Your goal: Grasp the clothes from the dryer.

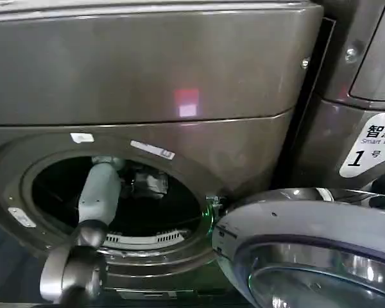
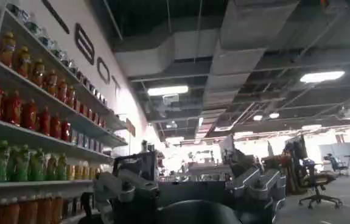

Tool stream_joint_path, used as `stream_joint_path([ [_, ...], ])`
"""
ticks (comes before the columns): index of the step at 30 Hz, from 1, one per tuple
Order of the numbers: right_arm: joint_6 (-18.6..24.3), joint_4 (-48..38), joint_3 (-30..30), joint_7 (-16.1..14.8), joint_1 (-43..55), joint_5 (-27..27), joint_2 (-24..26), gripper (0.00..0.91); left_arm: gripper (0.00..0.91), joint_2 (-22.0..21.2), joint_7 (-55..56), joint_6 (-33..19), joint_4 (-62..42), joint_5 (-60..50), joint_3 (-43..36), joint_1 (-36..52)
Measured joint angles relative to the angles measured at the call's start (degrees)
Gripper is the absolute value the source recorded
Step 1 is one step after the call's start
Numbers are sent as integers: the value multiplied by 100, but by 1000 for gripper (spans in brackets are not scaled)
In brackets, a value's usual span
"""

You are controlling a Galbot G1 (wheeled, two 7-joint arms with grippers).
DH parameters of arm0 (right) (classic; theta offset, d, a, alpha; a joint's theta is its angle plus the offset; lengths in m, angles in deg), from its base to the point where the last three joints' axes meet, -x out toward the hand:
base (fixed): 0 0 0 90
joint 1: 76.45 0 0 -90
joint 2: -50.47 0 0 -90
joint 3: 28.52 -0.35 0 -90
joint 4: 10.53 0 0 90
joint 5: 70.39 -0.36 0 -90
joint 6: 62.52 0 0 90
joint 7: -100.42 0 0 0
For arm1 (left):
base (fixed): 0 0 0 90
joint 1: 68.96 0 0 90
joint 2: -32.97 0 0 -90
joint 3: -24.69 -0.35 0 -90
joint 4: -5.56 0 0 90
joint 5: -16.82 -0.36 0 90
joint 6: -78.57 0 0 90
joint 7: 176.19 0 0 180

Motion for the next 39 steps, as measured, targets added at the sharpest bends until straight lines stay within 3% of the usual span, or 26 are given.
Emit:
stream_joint_path([
  [17,-159,-107,-191,-209,-123,292,66,907,0,-41,350,274,913,859,-189,-285],
  [23,-197,-62,-225,-242,-163,400,24,907,0,-207,1349,674,1511,1548,-196,-518],
  [29,-66,-34,-221,-266,-170,421,4,907,0,-367,2575,1431,2177,2437,-199,-866],
  [39,-15,-45,-281,-163,-248,439,11,907,0,-608,5342,2391,3433,5122,-167,-1740],
])
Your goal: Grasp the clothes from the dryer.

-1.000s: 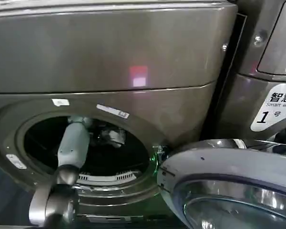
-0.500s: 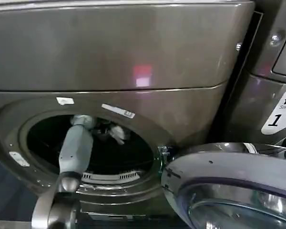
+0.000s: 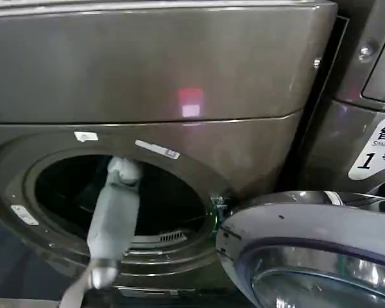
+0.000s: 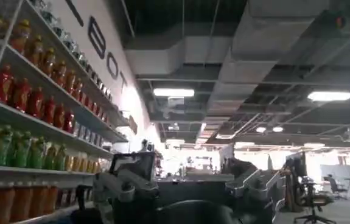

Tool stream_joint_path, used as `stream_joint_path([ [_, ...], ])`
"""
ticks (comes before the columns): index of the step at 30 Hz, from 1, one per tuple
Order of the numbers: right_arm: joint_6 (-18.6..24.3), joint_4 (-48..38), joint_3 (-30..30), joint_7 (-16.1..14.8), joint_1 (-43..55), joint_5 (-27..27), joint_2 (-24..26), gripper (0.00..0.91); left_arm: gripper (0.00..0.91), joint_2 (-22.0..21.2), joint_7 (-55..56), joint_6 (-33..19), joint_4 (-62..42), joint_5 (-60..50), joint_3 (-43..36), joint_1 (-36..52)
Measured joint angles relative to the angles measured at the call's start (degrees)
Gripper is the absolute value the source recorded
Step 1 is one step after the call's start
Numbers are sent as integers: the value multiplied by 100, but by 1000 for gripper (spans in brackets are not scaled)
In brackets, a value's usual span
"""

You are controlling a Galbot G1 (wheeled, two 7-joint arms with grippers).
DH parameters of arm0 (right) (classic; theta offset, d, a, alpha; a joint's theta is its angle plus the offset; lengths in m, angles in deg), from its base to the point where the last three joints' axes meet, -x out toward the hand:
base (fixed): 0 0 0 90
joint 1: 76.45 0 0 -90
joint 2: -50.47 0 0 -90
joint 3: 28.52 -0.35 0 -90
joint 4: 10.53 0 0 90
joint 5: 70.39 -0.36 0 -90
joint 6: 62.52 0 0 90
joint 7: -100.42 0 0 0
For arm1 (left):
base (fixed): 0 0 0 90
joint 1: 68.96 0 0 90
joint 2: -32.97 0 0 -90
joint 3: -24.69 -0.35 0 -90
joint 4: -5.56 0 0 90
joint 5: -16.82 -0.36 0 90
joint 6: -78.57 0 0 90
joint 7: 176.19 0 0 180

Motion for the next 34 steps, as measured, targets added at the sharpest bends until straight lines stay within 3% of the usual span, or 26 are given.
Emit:
stream_joint_path([
  [12,-8,22,-20,95,-62,8,-29,907,0,-200,1645,235,751,1867,13,-605],
  [34,-372,71,-141,275,-10,68,-32,907,0,-233,1801,277,915,2663,26,-824],
])
